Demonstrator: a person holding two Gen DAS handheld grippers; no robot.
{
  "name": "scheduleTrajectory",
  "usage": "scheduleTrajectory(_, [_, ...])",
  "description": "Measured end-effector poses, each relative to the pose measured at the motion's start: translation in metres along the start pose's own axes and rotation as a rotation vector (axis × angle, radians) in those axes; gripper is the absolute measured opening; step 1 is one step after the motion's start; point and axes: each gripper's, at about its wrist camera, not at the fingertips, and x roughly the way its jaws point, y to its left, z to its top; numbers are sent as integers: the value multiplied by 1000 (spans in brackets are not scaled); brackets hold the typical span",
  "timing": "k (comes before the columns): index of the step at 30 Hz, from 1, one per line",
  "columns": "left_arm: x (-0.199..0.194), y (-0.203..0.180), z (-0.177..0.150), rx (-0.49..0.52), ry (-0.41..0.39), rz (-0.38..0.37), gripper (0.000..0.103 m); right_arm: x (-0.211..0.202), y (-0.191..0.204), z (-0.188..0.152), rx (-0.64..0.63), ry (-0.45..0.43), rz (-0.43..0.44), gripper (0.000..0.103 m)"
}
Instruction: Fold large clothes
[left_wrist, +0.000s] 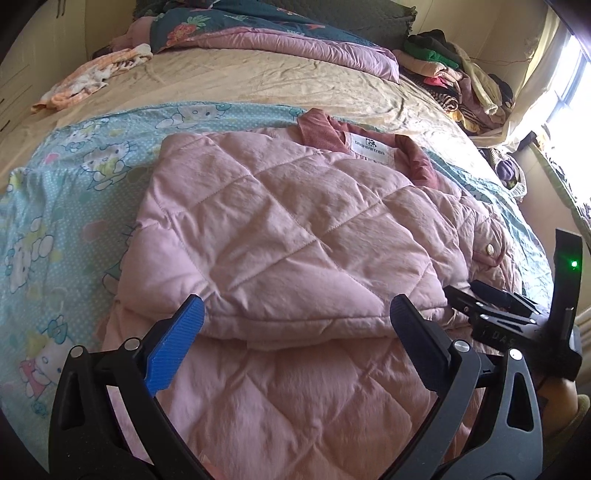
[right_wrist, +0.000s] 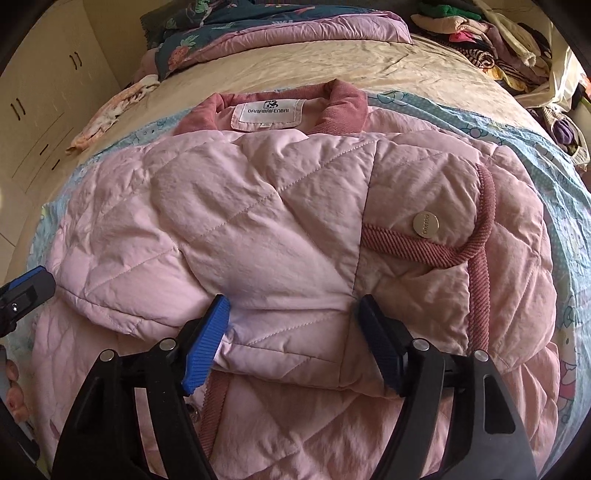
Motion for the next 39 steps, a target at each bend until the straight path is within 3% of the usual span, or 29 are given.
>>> scheduleTrajectory(3, [-8, 0, -3, -7, -10, -3, 95, -22, -3, -5, 52, -36, 94, 88])
scheduleTrajectory(9, [-28, -3, -6, -16, -43, -15, 95, -61, 2, -18, 60, -111, 143, 96])
scheduleTrajectory(39, [-121, -18, -28, 4, -168, -59, 95, -194, 13, -50, 20, -297, 164, 99])
